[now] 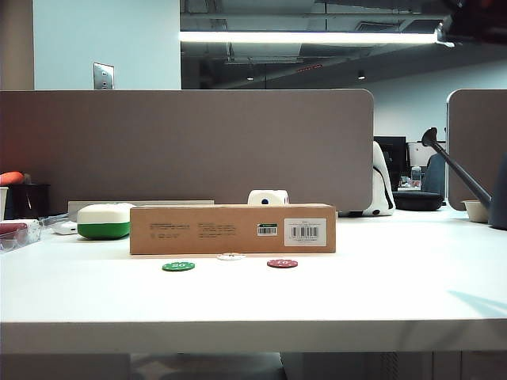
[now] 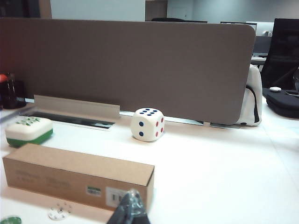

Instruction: Push the chip with the lowest value in the row forward next to the rectangular box.

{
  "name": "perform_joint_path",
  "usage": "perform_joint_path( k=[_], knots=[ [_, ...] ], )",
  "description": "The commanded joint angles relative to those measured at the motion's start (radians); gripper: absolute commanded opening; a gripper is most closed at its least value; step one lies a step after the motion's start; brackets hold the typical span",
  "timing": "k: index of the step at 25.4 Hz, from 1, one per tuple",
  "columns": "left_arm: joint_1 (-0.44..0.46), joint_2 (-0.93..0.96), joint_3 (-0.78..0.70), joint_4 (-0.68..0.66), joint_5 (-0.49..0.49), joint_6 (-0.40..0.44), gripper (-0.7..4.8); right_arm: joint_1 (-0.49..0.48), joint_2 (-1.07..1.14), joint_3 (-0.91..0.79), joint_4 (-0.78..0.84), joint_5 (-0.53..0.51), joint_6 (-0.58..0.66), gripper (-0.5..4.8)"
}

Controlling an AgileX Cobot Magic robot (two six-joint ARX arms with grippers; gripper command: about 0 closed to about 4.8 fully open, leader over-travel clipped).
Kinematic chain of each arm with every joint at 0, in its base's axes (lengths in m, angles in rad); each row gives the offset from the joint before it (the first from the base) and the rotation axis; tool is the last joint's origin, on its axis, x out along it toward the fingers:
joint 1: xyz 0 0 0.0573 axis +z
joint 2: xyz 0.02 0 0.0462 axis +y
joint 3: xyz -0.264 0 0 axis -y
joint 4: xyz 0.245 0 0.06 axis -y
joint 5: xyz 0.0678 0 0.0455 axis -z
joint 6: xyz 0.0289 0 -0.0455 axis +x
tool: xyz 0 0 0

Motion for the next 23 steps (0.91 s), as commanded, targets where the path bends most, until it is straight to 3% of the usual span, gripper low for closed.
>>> perform_joint_path(
  k=[1,4,6,11,13,17,23],
  knots=[
    [-0.001,0.0,0.004,0.002,0.003,0.003,-0.05,-0.158,-0.069,-0.01,-0.083,-0.188,0.039,-0.06],
    [-0.001,0.0,0.004,0.002,0.003,0.003,-0.05,-0.275,-0.134,-0.029,-0.134,-0.282,0.08,-0.06],
    [-0.001,0.0,0.004,0.001,0.003,0.003,-0.05,-0.41,-0.242,-0.082,-0.176,-0.364,0.102,-0.06],
    [-0.001,0.0,0.004,0.0,0.003,0.002,-0.05,-0.55,-0.425,-0.154,-0.259,-0.452,0.115,-0.06],
    [-0.001,0.0,0.004,-0.002,0.003,0.002,-0.05,-0.626,-0.568,-0.182,-0.363,-0.49,0.146,-0.06],
    [-0.001,0.0,0.004,-0.003,0.003,0.002,-0.05,-0.686,-0.693,-0.184,-0.521,-0.51,0.156,-0.06],
    [-0.001,0.0,0.004,-0.009,0.003,0.001,-0.05,-0.731,-0.69,-0.199,-0.557,-0.536,0.159,-0.06]
  ],
)
